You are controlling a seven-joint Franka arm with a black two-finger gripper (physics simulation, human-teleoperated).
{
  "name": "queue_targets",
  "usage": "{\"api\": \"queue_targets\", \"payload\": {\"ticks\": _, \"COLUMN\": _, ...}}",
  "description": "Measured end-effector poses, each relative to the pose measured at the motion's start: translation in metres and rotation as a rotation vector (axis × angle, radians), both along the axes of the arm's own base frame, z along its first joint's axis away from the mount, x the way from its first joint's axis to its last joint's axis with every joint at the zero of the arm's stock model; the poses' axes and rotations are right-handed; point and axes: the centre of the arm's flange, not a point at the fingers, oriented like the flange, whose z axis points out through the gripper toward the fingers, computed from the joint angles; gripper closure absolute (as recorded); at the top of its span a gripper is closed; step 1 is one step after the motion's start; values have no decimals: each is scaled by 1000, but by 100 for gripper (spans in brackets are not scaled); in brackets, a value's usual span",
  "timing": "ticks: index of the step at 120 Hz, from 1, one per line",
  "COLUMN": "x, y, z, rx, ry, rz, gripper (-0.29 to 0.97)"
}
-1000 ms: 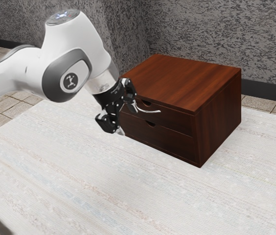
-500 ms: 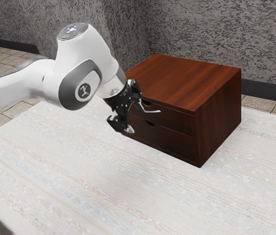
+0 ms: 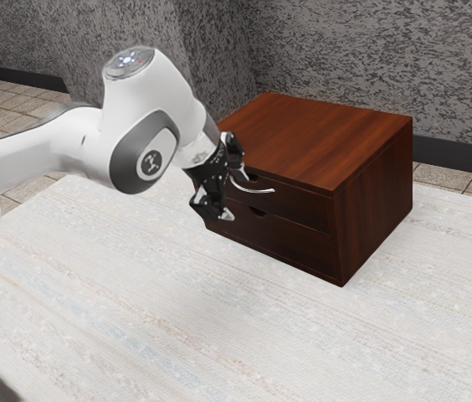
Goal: Pull the drawer handle with one arm to open the drawer
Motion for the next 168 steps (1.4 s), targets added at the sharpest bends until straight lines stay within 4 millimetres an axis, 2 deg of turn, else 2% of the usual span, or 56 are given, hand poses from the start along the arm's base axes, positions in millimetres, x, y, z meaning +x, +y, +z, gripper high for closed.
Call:
{"api": "queue_targets", "payload": {"ticks": 88, "x": 10, "y": 7, "z": -20, "rx": -6, "ry": -4, "rz": 18, "gripper": 19}}
{"api": "queue_targets", "payload": {"ticks": 127, "x": 8, "y": 7, "z": -25, "rx": -10, "ry": 18, "rz": 21, "gripper": 29}}
{"api": "queue_targets", "payload": {"ticks": 168, "x": 2, "y": 7, "z": -24, "rx": -10, "ry": 47, "rz": 23, "gripper": 33}}
